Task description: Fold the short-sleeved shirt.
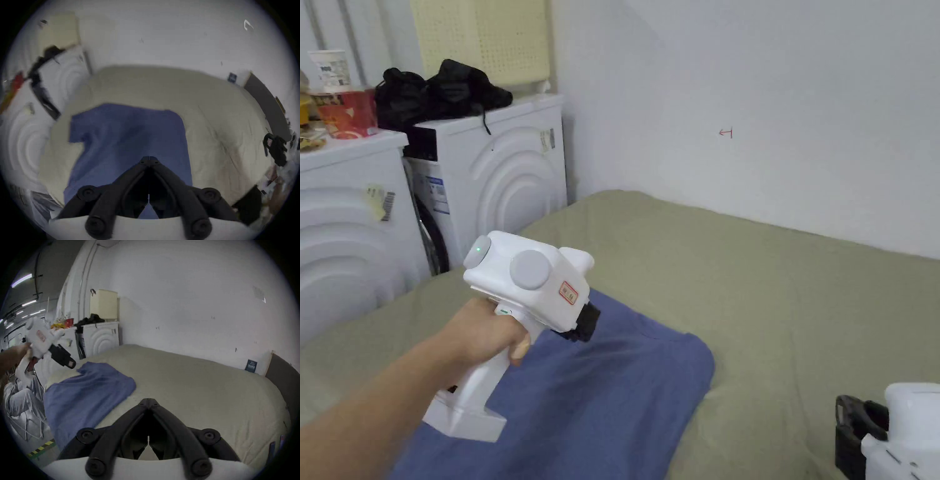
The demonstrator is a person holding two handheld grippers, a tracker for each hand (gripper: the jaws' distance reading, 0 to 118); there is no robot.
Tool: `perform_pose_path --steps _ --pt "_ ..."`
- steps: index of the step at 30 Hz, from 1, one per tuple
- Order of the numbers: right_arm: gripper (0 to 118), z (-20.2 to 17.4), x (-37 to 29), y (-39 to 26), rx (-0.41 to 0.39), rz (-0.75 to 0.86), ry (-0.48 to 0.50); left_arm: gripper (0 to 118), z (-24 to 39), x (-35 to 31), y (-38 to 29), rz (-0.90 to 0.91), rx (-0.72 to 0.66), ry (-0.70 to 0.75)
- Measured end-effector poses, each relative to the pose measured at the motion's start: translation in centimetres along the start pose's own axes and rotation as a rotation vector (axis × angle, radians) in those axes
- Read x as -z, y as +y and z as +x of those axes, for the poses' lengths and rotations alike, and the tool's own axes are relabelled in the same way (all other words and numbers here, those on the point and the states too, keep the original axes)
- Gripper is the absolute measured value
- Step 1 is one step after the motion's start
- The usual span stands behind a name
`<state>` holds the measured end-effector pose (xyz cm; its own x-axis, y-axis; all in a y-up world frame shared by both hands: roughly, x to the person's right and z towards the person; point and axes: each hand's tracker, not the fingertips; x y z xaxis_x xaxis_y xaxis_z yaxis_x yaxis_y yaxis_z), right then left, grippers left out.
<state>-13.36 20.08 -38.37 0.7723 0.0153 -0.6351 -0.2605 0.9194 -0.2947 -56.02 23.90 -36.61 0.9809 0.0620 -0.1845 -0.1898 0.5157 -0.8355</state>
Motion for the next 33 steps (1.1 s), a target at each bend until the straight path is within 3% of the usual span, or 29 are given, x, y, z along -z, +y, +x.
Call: perform_pose_path --steps 4,5,7,8,11,13,16,19,20,21,23,25,28,33 --pt "0 1.2 1.3 -1.7 -0.010 -0.062 -0.018 0 1.1 5.4 1.2 -0.188 -0.018 -0.030" --pt "0 1.5 1.5 -2.0 -0.004 -0.062 -0.021 19 1.1 6.6 1.3 -0.193 -0.011 -0.037" --pt "0 2.0 1.8 -2.3 0.025 -0.070 -0.020 99 1.3 8.1 1.1 -0.207 -0.053 -0.047" --pt "0 2.2 2.0 -2.4 0.034 -0.075 -0.024 118 1.3 9.2 1.1 -0.226 -0.080 -0.047" --pt "0 2.8 2.4 -2.7 0.062 -0.094 -0.017 118 1.1 11.1 0.7 -0.261 -0.156 -0.109" --pt "0 2.9 2.5 -3.0 0.062 -0.097 -0.020 117 1.6 12.2 0.4 -0.266 -0.185 -0.076" --pt "0 3.2 2.7 -3.6 0.063 -0.113 -0.026 104 0.0 14.6 0.8 -0.297 -0.205 -0.071" --pt "0 3.4 2.7 -4.3 0.074 -0.125 -0.033 47 0.3 14.9 0.3 -0.329 -0.174 0.069" --pt "0 3.6 2.7 -4.4 0.077 -0.133 -0.039 22 0.1 14.3 0.3 -0.301 -0.192 0.064" --pt "0 3.8 2.6 -4.5 0.080 -0.142 -0.039 9 -0.3 13.4 0.6 -0.275 -0.252 -0.013" --pt "0 4.2 2.3 -4.6 0.094 -0.146 -0.055 9 -1.5 12.5 1.5 -0.258 -0.277 -0.051" --pt "0 4.6 2.0 -4.8 0.101 -0.142 -0.058 9 -1.3 10.7 2.1 -0.210 -0.192 -0.050" --pt "0 5.2 1.5 -5.0 0.113 -0.147 -0.077 9 -0.9 8.0 3.3 -0.117 -0.258 -0.101" --pt "0 6.5 -0.3 -5.0 0.118 -0.165 -0.105 9 4.1 2.6 6.8 0.021 -0.146 -0.145"
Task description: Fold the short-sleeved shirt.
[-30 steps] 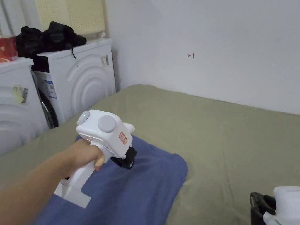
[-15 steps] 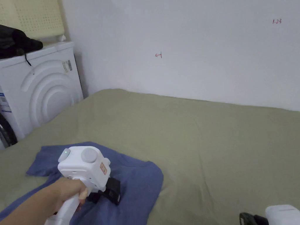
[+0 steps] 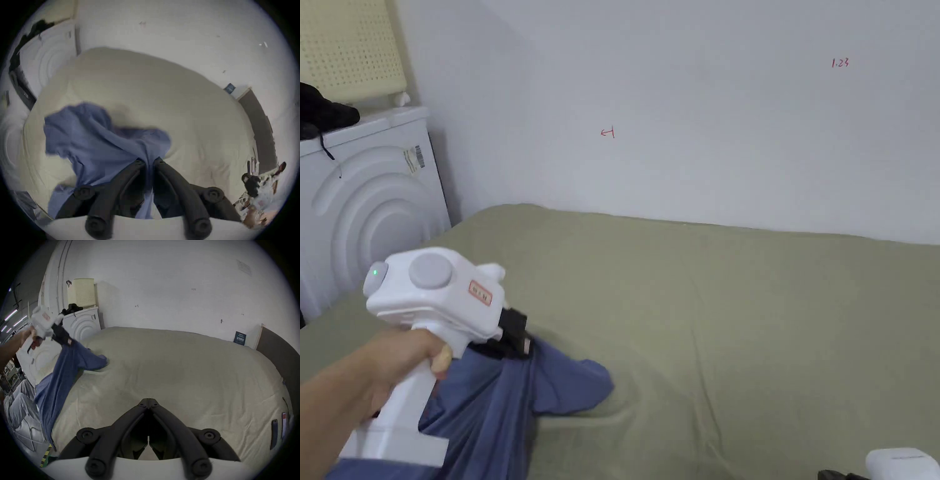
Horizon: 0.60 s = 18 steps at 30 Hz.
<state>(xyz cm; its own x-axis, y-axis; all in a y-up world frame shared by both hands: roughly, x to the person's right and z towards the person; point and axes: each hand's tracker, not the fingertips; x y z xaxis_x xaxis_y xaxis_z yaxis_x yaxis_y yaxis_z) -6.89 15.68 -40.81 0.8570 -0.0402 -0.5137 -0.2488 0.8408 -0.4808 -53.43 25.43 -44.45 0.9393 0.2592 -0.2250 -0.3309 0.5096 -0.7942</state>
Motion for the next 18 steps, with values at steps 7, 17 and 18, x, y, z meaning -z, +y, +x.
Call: perform_pose_path --steps 7,17,18 --pt "0 5.9 -5.2 0.5 0.036 0.008 -0.125 9 12.1 -2.1 2.4 0.068 0.231 -0.106" --pt "0 17.6 -15.6 -1.7 0.141 -0.002 -0.435 9 36.8 3.0 -1.1 -0.012 0.557 -0.426" --pt "0 18.5 -16.7 -2.1 0.166 -0.010 -0.471 9 39.0 3.8 -2.1 -0.052 0.576 -0.483"
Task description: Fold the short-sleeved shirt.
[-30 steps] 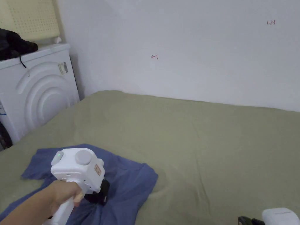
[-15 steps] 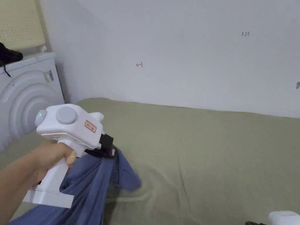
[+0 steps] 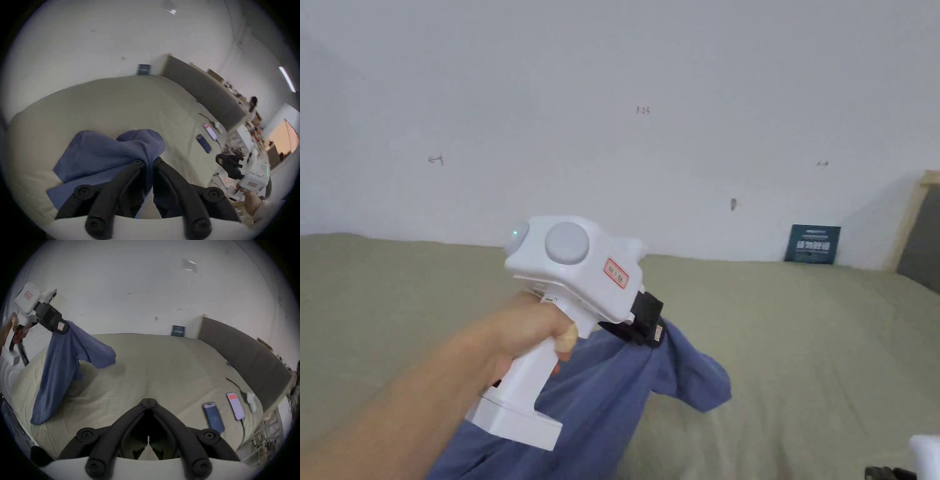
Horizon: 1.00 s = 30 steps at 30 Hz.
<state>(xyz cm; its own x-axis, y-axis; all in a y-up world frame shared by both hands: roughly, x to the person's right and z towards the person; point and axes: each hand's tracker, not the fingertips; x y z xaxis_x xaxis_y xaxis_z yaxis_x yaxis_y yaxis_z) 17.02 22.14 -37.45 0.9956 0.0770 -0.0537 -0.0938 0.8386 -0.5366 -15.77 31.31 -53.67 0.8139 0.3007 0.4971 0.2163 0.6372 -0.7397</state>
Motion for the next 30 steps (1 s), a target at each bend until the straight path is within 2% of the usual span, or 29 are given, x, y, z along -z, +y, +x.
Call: perform_pose_path --steps 6,11,12,13,14,15,16,17,19,22,23,24,25,26,27,28,30 --pt "0 5.4 -1.5 -2.2 0.072 -0.033 -0.094 9 7.7 10.4 -1.6 -0.137 0.099 -0.260" --pt "0 7.1 -1.8 -4.0 0.122 -0.057 -0.122 10 11.1 17.8 -7.2 -0.283 0.116 -0.284" --pt "0 7.2 -1.8 -4.2 0.125 -0.060 -0.122 19 11.1 18.9 -8.2 -0.313 0.105 -0.285" --pt "0 7.2 -1.7 -4.5 0.126 -0.066 -0.123 42 11.1 19.8 -9.3 -0.339 0.081 -0.276" --pt "0 7.2 -1.6 -4.7 0.124 -0.072 -0.123 87 10.8 20.3 -10.2 -0.343 0.048 -0.260" --pt "0 7.1 -1.5 -4.8 0.123 -0.076 -0.116 102 10.5 20.3 -10.7 -0.352 0.017 -0.242" --pt "0 7.1 -1.4 -4.8 0.123 -0.079 -0.110 101 9.8 19.9 -11.1 -0.360 -0.013 -0.223" --pt "0 6.9 -1.4 -4.7 0.127 -0.081 -0.102 95 9.1 19.0 -11.0 -0.349 -0.041 -0.229" --pt "0 6.4 -1.3 -4.3 0.126 -0.079 -0.080 90 7.4 15.5 -10.5 -0.272 -0.048 -0.195" --pt "0 5.2 -1.2 -3.2 0.108 -0.070 -0.032 87 4.3 7.6 -10.4 -0.073 -0.031 -0.030" --pt "0 4.7 -1.2 -2.7 0.097 -0.062 -0.013 80 3.2 4.7 -11.1 -0.012 -0.058 0.045" --pt "0 4.3 -1.1 -2.3 0.087 -0.055 -0.002 71 2.3 2.4 -11.7 0.038 -0.076 0.114" --pt "0 3.7 -1.0 -1.9 0.070 -0.049 0.011 55 1.3 -0.4 -12.9 0.094 -0.108 0.191" --pt "0 3.1 -0.9 -1.5 0.064 -0.045 0.017 29 0.5 -2.7 -14.1 0.138 -0.142 0.270" --pt "0 2.6 -0.8 -1.1 0.059 -0.037 0.029 9 -0.2 -4.7 -15.6 0.177 -0.168 0.356" --pt "0 2.1 -0.6 -0.9 0.055 -0.034 0.053 3 -0.8 -6.4 -17.1 0.212 -0.193 0.405" --pt "0 1.0 -0.4 -0.8 0.052 -0.029 0.081 1 -2.1 -9.0 -20.6 0.222 -0.230 0.498"
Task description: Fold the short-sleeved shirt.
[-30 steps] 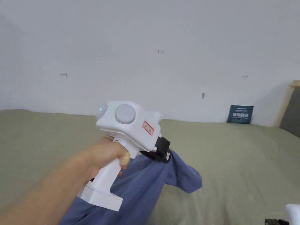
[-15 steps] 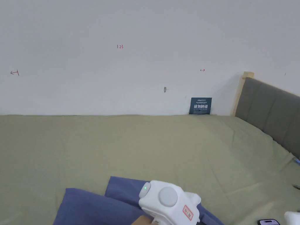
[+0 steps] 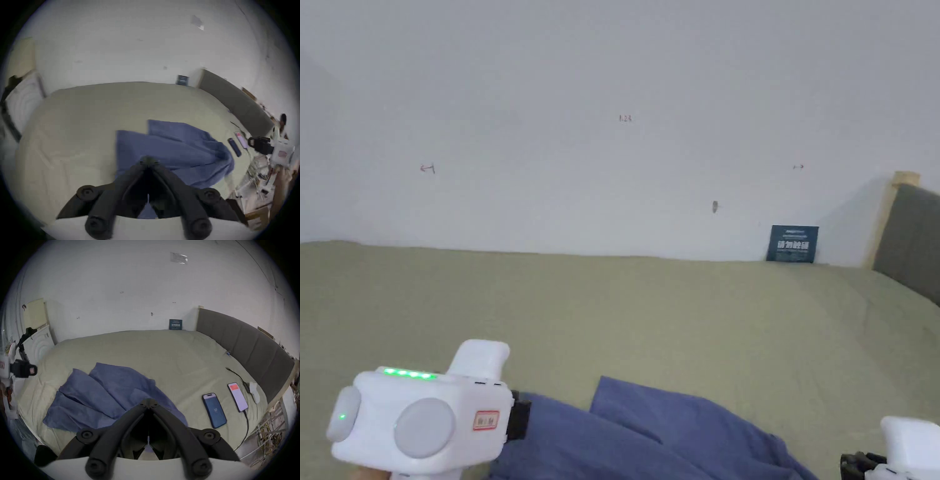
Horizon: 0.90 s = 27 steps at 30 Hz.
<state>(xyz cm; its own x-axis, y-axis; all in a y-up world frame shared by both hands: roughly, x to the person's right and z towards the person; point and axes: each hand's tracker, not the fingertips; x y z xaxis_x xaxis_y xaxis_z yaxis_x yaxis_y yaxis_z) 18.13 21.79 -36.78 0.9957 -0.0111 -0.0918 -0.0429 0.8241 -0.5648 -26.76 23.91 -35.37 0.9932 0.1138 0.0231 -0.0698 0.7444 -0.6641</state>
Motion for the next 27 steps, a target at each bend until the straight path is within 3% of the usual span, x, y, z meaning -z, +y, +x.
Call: perform_pose_path --steps 8,11,16,20,22,25,26,27 --pt "0 -2.3 1.8 -1.4 -0.039 -0.057 0.037 0 -5.5 -2.4 -7.6 -0.055 -0.137 0.082" --pt "0 -2.4 2.1 -1.4 -0.038 -0.067 0.037 0 -5.4 -1.2 -7.7 -0.061 -0.168 0.042" --pt "0 -2.3 2.7 -1.1 -0.044 -0.076 0.029 0 -3.6 3.5 -3.5 -0.100 -0.120 -0.022" --pt "0 -1.7 3.7 -0.8 -0.035 -0.085 0.018 0 -2.9 11.5 3.7 -0.224 0.002 -0.081" --pt "0 -1.2 4.1 -0.6 -0.029 -0.087 0.013 0 -3.1 15.6 6.9 -0.330 0.038 -0.042" --pt "0 -0.3 4.5 -0.4 -0.017 -0.086 -0.004 0 -4.0 21.2 10.3 -0.400 0.043 -0.054" --pt "0 0.0 4.6 -0.3 -0.010 -0.087 -0.019 7 -4.4 22.7 11.1 -0.390 0.015 -0.047" --pt "0 0.4 4.7 -0.3 -0.009 -0.089 -0.024 31 -4.5 24.0 11.5 -0.446 -0.013 -0.061"
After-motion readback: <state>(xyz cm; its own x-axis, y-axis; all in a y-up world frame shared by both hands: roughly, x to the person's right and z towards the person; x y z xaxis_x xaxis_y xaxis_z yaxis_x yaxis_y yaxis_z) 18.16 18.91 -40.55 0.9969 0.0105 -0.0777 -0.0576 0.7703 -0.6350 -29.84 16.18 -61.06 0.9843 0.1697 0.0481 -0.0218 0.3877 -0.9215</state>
